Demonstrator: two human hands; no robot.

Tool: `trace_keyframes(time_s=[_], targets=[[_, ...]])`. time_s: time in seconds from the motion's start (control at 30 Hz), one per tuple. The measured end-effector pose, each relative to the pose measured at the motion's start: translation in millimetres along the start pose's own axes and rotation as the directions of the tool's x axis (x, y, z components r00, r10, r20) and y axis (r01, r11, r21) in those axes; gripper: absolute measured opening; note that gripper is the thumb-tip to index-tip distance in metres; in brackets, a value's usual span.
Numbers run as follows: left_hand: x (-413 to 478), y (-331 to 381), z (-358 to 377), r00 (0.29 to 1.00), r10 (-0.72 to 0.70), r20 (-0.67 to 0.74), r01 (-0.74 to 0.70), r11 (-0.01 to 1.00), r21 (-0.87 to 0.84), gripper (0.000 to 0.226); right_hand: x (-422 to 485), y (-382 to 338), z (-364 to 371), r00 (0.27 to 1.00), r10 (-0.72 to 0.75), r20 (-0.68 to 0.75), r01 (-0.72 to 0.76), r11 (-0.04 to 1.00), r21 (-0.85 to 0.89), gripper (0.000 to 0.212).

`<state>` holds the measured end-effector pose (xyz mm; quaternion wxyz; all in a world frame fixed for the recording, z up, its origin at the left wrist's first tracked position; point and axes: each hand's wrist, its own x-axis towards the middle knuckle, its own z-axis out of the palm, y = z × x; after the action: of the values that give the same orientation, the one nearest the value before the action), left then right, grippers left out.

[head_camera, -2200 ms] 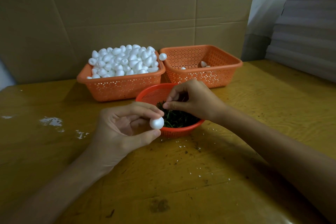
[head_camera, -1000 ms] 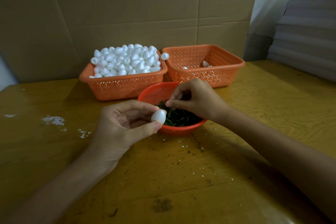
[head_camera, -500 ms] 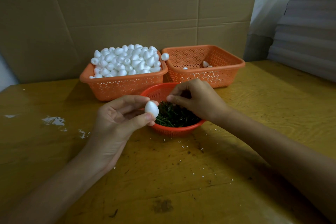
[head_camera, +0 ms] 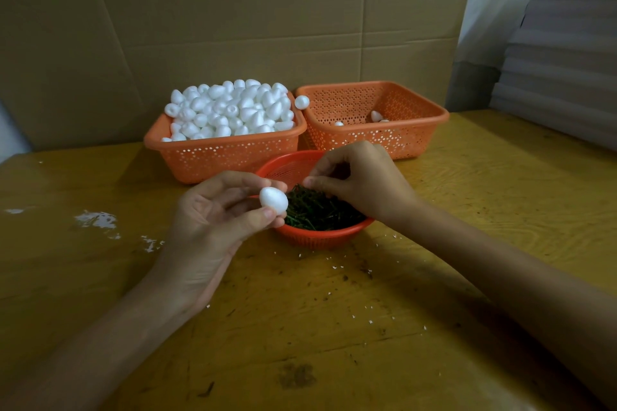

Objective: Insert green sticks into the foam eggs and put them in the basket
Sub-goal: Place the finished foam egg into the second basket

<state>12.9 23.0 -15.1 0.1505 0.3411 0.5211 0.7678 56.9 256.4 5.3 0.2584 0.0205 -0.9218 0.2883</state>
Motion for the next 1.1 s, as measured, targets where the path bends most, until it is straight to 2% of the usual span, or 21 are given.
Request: trace_keyframes(time_s=[0.1,0.27,0.4,0.5,0.63,0.83,1.1], targets=[[0.3,-0.3,-0.8,1.000,0.012,-0.011,-0.013,1.000,-0.004,0.043,-0.8,2.8,-0.4,1.000,-0.011,0.007,0.011,0.998,0.059,0.009],[2.8,-3.5,-4.2,0.998,0.023,-0.055,-0.026,0.999,-0.039,0.027,-1.0,5.0,-0.4,0.997,-0.005,-0.083,0.025,0.970,0.243,0.014],[4.4,-4.7,-6.6,0.995,0.015,-0.100,-0.021,0.998,-0.066,0.022,-0.3,0.5,-8.8,0.995,-0.009,-0.096,0.059,0.848,0.527,0.017],[5.8,-4.3,-6.9,0.990,-0.006,-0.141,-0.006,0.996,-0.084,0.029,-1.1,-6.2,-13.6,0.997,-0.036,-0.071,0.074,0.734,0.675,0.018],[7.6,-3.7,-6.8,0.984,-0.019,-0.177,-0.001,0.994,-0.111,0.029,-4.2,-15.0,-10.2,0.993,-0.071,-0.093,0.116,0.708,0.697,0.019],[6.6,-5.2,-7.6,0.991,-0.019,-0.132,0.003,0.992,-0.123,0.026,-7.9,-24.1,-3.9,0.986,-0.098,-0.134,0.164,0.697,0.698,0.018],[5.5,-5.1,-8.4,0.991,-0.038,-0.128,0.022,0.992,-0.124,0.029,-12.2,-28.2,-0.3,0.979,-0.156,-0.135,0.206,0.728,0.654,0.017]])
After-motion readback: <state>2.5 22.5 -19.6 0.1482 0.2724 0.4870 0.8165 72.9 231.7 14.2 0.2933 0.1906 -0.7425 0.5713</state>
